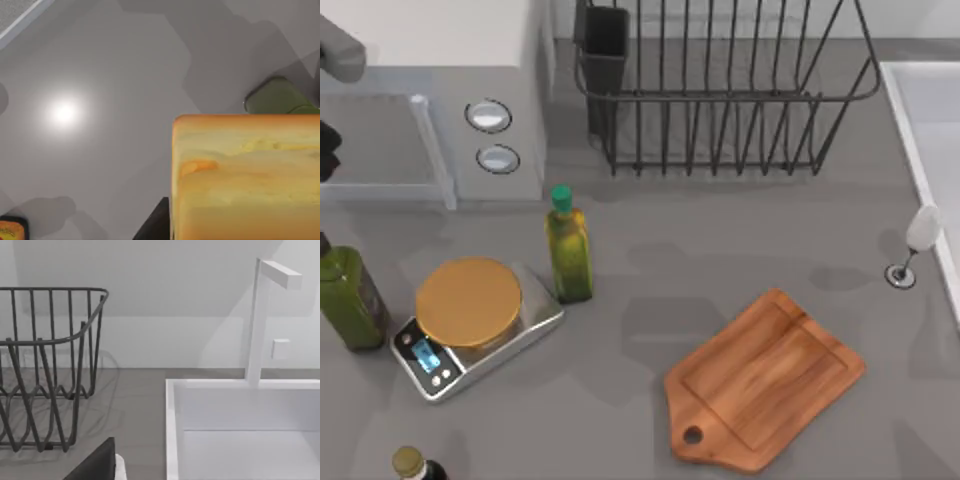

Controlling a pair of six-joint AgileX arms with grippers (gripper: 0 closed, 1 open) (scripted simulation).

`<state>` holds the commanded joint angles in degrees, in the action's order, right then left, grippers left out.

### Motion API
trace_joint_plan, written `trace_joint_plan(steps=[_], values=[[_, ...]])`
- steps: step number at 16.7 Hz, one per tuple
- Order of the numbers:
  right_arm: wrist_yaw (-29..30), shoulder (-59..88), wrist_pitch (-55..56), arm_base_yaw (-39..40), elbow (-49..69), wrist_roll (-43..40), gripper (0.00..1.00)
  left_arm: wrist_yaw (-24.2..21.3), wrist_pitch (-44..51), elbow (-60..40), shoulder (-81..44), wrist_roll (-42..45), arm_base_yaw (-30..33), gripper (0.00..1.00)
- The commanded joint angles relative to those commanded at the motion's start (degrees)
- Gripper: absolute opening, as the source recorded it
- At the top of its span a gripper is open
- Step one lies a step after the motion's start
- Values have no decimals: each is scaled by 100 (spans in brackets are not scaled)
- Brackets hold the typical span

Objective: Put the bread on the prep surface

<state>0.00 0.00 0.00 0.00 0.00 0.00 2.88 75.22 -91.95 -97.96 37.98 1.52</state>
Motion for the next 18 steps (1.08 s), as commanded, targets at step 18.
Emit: trace_joint_plan(steps=[18], values=[[0,0,0,0,0,0,100,-397,-378,-1745,-2864,-9163,5441,0]])
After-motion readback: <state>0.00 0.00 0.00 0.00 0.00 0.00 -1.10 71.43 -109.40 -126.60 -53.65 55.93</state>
